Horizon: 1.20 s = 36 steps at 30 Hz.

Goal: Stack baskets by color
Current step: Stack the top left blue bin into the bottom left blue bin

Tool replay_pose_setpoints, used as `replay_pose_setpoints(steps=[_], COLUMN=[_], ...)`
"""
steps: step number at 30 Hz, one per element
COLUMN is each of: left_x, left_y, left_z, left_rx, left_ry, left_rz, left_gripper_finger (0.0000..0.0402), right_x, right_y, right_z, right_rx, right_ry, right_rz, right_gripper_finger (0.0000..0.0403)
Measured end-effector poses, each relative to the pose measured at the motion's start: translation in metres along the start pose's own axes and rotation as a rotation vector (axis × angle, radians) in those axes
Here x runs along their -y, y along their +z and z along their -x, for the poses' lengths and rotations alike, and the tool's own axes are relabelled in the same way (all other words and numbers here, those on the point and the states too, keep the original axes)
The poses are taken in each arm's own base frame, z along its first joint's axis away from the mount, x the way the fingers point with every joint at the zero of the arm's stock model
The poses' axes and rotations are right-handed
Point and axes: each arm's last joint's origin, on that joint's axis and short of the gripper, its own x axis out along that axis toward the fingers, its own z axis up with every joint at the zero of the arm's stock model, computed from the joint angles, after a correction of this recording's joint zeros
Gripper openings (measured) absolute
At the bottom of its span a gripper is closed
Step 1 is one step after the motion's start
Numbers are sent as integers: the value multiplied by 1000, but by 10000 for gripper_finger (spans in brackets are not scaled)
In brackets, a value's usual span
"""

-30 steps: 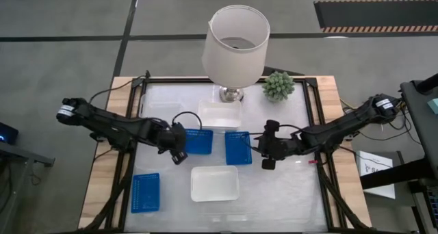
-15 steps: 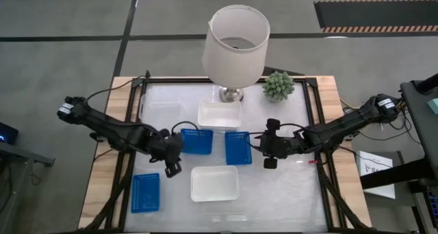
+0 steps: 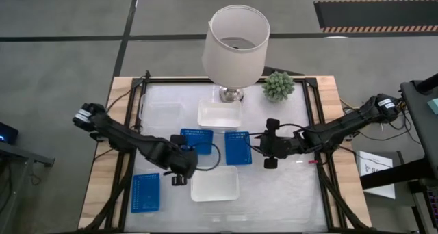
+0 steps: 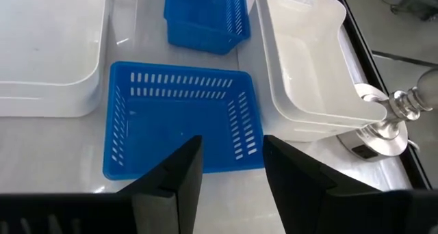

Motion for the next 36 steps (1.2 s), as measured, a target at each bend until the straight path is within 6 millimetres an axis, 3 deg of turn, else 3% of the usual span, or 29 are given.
replay_pose_setpoints(steps=[5, 13, 26, 36], left_x=[-9, -24, -23, -26], left_y=[3, 8, 1, -9], left_z=[-18, -34, -58, -80], left_rx=[-28, -44, 18, 60], left_ry=[118, 158, 140, 135], left_rz=[-106, -78, -134, -155], left_gripper_finger=[88, 91, 181, 163], right_x=[0, 0, 0, 0], right_y=[0, 0, 0, 0], right_z=[0, 0, 0, 0], right_rx=[0, 0, 0, 0], right_ry=[0, 0, 1, 2], right_rz=[5, 11, 11, 11], right_gripper_finger=[146, 146, 146, 146])
